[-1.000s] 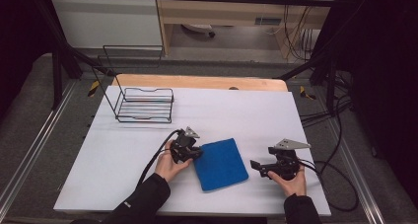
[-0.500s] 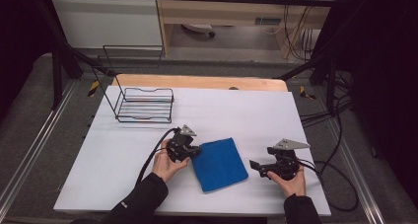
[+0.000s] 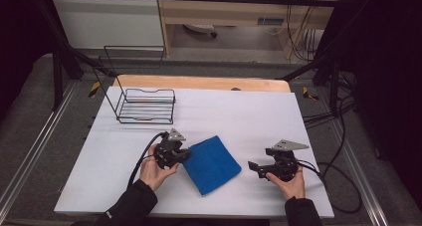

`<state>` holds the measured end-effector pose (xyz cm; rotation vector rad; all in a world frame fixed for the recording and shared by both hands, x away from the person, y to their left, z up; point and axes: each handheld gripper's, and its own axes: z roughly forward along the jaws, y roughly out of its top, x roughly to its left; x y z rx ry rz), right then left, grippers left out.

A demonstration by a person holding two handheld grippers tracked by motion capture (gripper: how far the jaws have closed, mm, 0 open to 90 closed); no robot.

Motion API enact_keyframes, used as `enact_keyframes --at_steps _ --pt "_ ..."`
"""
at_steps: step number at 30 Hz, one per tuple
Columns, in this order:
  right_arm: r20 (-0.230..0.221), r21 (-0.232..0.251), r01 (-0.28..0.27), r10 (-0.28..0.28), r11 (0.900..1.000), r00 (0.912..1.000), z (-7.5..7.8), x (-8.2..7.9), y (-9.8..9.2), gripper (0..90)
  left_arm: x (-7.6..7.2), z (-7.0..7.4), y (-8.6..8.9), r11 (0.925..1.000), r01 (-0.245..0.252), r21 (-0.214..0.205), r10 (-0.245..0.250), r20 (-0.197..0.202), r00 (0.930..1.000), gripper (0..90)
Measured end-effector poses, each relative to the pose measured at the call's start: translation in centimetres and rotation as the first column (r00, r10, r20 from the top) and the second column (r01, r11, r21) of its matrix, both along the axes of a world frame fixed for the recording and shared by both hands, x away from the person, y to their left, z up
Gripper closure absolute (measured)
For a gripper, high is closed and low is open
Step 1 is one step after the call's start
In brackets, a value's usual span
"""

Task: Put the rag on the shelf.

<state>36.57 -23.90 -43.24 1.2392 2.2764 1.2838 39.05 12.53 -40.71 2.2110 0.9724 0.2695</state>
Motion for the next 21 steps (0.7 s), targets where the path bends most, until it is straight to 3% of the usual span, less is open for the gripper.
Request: enact_keyframes --at_steps 8,11,21 --pt "-0.002 0.006 0.006 -0.006 1.0 1.0 0.0 0.0 0.1 9.1 -1.8 -0.1 3.1 0.9975 -0.07 -0.001 0.07 -0.012 0.9974 86.2" --pt "-0.001 -0.001 0.008 -0.008 1.0 1.0 0.1 -0.1 0.3 9.4 -2.5 -0.4 3.9 0.9958 -0.089 -0.021 0.089 -0.027 0.9957 86.1" --pt "0.009 0.002 -0.051 0.051 0.9987 0.9986 0.4 0.3 3.0 17.0 -4.4 -1.7 4.8 0.9926 -0.121 -0.008 0.121 -0.037 0.9919 85.2"
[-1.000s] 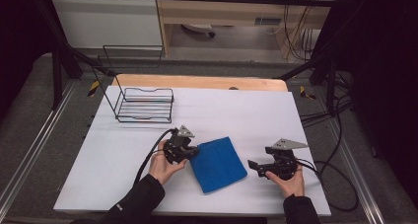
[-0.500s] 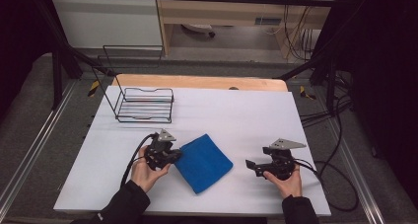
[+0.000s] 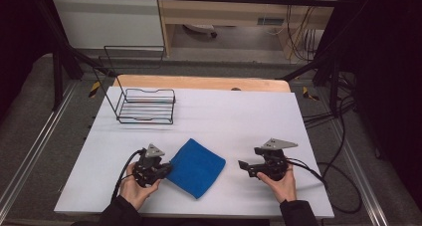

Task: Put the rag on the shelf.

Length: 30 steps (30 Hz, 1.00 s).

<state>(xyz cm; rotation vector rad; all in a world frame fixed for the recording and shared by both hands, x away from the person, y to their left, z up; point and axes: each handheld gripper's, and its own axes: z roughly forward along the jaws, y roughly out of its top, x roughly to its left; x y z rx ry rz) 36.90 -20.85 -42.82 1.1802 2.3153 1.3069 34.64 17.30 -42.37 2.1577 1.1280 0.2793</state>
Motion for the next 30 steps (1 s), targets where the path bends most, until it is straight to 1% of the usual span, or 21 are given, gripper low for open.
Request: enact_keyframes --at_steps 2,4,5,6,7,9,10,11,12,13,14,15,16,17,18,19,20,21,26,27,30 --pt "-0.004 -0.004 -0.011 0.011 0.9999 0.9999 0.0 0.2 0.4 18.4 0.1 -0.4 0.0 0.9999 0.013 0.001 -0.013 0.0 0.9999 84.8" --pt "-0.018 -0.023 -0.034 0.033 0.9992 0.9993 -0.1 0.8 2.3 22.9 0.3 -0.7 0.2 0.9996 0.027 0.004 -0.027 0.006 0.9996 82.5" --pt "-0.018 -0.023 -0.034 0.033 0.9992 0.9993 -0.1 0.8 2.3 22.9 0.3 -0.7 0.2 0.9996 0.027 0.004 -0.027 0.006 0.9996 81.0" --pt "-0.022 -0.031 -0.043 0.042 0.9986 0.9989 -0.1 1.1 3.0 25.0 0.3 -0.8 0.3 0.9994 0.034 0.002 -0.034 0.013 0.9993 81.0" --pt "-0.028 -0.051 -0.06 0.058 0.9969 0.9979 -0.3 1.6 4.4 30.1 0.3 -0.7 0.5 0.9992 0.04 0.001 -0.04 0.02 0.999 75.3" --pt "-0.032 -0.053 -0.072 0.07 0.996 0.997 -0.5 2.1 5.8 36.3 0.3 -0.6 0.8 0.9987 0.049 -0.011 -0.049 0.04 0.998 66.8" --pt "-0.034 -0.058 -0.073 0.071 0.9956 0.9969 -0.5 2.4 6.4 38.9 0.3 -0.4 1.0 0.9985 0.054 -0.01 -0.054 0.045 0.9975 63.2" --pt "-0.034 -0.058 -0.073 0.071 0.9956 0.9969 -0.5 2.4 6.4 38.9 0.3 -0.3 1.2 0.9982 0.057 -0.019 -0.056 0.055 0.9969 63.2" --pt "-0.034 -0.066 -0.077 0.075 0.9949 0.9966 -0.6 2.7 7.0 42.1 0.3 -0.2 1.5 0.9974 0.066 -0.027 -0.064 0.066 0.9957 58.9" --pt "-0.042 -0.087 -0.076 0.073 0.9933 0.9965 -1.0 3.2 8.0 48.0 0.3 0.0 1.8 0.9972 0.069 -0.029 -0.066 0.077 0.9948 46.7" --pt "-0.048 -0.094 -0.079 0.075 0.9924 0.9961 -1.2 3.4 8.5 50.7 0.4 0.1 2.0 0.9974 0.068 -0.025 -0.066 0.083 0.9944 40.9" --pt "-0.058 -0.097 -0.087 0.081 0.9915 0.995 -1.3 3.6 8.8 53.5 0.5 0.2 2.3 0.9973 0.069 -0.027 -0.066 0.084 0.9943 37.1" --pt "-0.058 -0.097 -0.087 0.081 0.9915 0.995 -1.3 3.6 8.8 53.5 0.6 0.2 2.7 0.9969 0.072 -0.033 -0.069 0.083 0.9941 37.1" --pt "-0.072 -0.095 -0.091 0.085 0.9912 0.9938 -1.5 3.7 9.0 55.9 0.6 0.3 3.0 0.9965 0.071 -0.044 -0.067 0.083 0.9943 32.0" --pt "-0.08 -0.101 -0.093 0.085 0.9905 0.9932 -1.7 3.8 9.2 58.1 0.7 0.3 3.3 0.996 0.071 -0.054 -0.067 0.083 0.9943 32.0" --pt "-0.089 -0.117 -0.099 0.089 0.9883 0.9921 -2.0 3.9 9.4 62.8 0.8 0.3 3.6 0.9955 0.071 -0.062 -0.065 0.085 0.9942 26.9" --pt "-0.089 -0.117 -0.099 0.089 0.9883 0.9921 -2.0 3.9 9.4 62.8 0.9 0.3 3.9 0.9957 0.065 -0.065 -0.06 0.089 0.9943 26.9" --pt "-0.107 -0.113 -0.111 0.099 0.9873 0.9893 -2.1 4.0 9.6 68.5 1.0 0.4 4.1 0.9961 0.065 -0.06 -0.059 0.09 0.9941 22.0" --pt "-0.137 -0.112 -0.115 0.1 0.987 0.9856 -2.2 4.0 10.2 76.0 1.3 0.3 4.6 0.9965 0.048 -0.068 -0.042 0.091 0.995 18.2" --pt "-0.158 -0.098 -0.118 0.101 0.9882 0.9823 -2.1 4.2 10.3 81.6 1.3 0.3 4.6 0.9968 0.044 -0.067 -0.038 0.089 0.9953 18.0" --pt "-0.175 -0.086 -0.127 0.11 0.9882 0.9784 -2.1 4.3 10.3 85.4 1.4 0.2 4.8 0.997 0.042 -0.066 -0.036 0.086 0.9957 17.9"
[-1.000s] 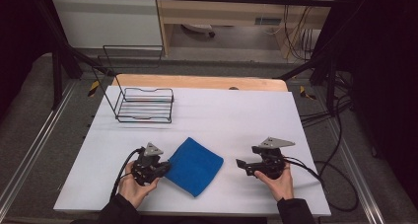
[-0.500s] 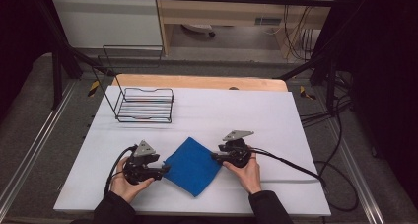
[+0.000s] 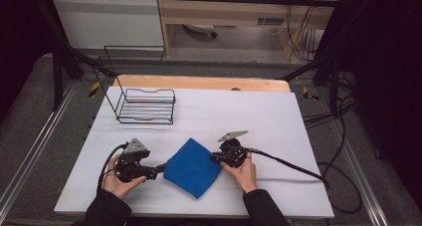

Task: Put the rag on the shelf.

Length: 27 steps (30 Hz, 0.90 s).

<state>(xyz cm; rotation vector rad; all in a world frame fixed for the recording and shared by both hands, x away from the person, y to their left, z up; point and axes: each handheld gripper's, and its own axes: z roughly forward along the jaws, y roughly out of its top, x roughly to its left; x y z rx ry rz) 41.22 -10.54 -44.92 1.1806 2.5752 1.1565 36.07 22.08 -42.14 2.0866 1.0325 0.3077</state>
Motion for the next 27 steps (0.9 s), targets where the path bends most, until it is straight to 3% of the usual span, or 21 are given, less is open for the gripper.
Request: enact_keyframes --at_steps 5,7,8,12,14,22,25,27 --pt "-0.009 0.001 -0.008 0.008 1.0 0.9999 0.3 0.8 0.0 87.3 0.1 0.0 0.3 0.9999 -0.008 -0.007 0.008 -0.002 1.0 17.8" --pt "0.013 -0.033 -0.025 0.026 0.9991 0.9996 0.6 1.2 0.4 87.3 0.1 -0.1 0.3 0.9999 -0.008 -0.008 0.008 -0.004 1.0 17.7" --pt "0.05 -0.061 -0.04 0.043 0.9973 0.9978 1.0 1.7 0.9 87.4 0.1 -0.1 0.3 1.0 -0.006 -0.008 0.006 -0.005 1.0 17.5" --pt "0.084 -0.076 -0.053 0.059 0.9957 0.9947 1.5 2.9 1.7 87.2 0.1 -0.1 0.2 1.0 0.001 -0.009 -0.001 -0.004 1.0 17.5" --pt "0.127 -0.073 -0.075 0.084 0.9946 0.9884 1.6 4.1 2.2 86.7 0.0 -0.1 0.1 0.9999 0.006 -0.01 -0.006 -0.004 1.0 17.5" --pt "0.144 -0.097 -0.108 0.122 0.9893 0.982 0.8 5.3 3.1 84.9 0.1 -0.3 0.0 0.9998 0.016 -0.009 -0.016 -0.008 0.9998 17.5" --pt "0.174 -0.097 -0.084 0.1 0.9917 0.9796 0.8 5.3 3.0 76.2 0.1 -0.3 0.0 0.9998 0.018 -0.009 -0.018 -0.006 0.9998 17.2" --pt "0.209 -0.055 -0.06 0.07 0.9967 0.9753 1.7 4.9 2.7 62.9 0.1 -0.2 -0.1 0.9998 0.016 -0.013 -0.016 -0.001 0.9999 15.7"
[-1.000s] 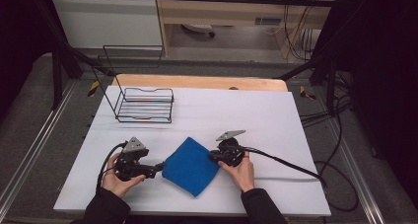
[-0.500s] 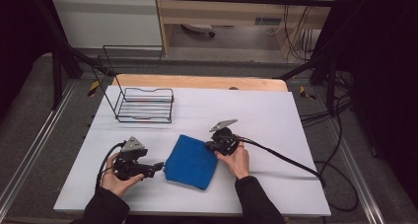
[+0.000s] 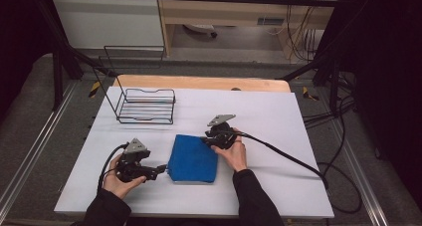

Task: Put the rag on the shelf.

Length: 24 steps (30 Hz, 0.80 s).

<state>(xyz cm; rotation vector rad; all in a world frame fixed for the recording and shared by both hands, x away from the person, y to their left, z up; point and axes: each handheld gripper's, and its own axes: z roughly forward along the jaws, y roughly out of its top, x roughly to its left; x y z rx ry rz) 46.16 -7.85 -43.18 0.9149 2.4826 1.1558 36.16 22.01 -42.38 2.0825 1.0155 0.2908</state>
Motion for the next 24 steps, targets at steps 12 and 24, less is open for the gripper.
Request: enact_keyframes --at_steps 12,24 --pt "0.006 0.128 0.079 -0.08 0.9886 0.9967 3.0 -2.7 -4.2 13.9 1.4 1.1 -0.6 0.9999 0.015 0.0 -0.015 0.013 0.9998 7.6" --pt "-0.056 0.167 0.144 -0.136 0.9755 0.9891 1.8 -6.0 -9.0 4.6 5.0 2.2 -2.0 0.9999 -0.013 0.001 0.013 0.002 0.9999 12.7"
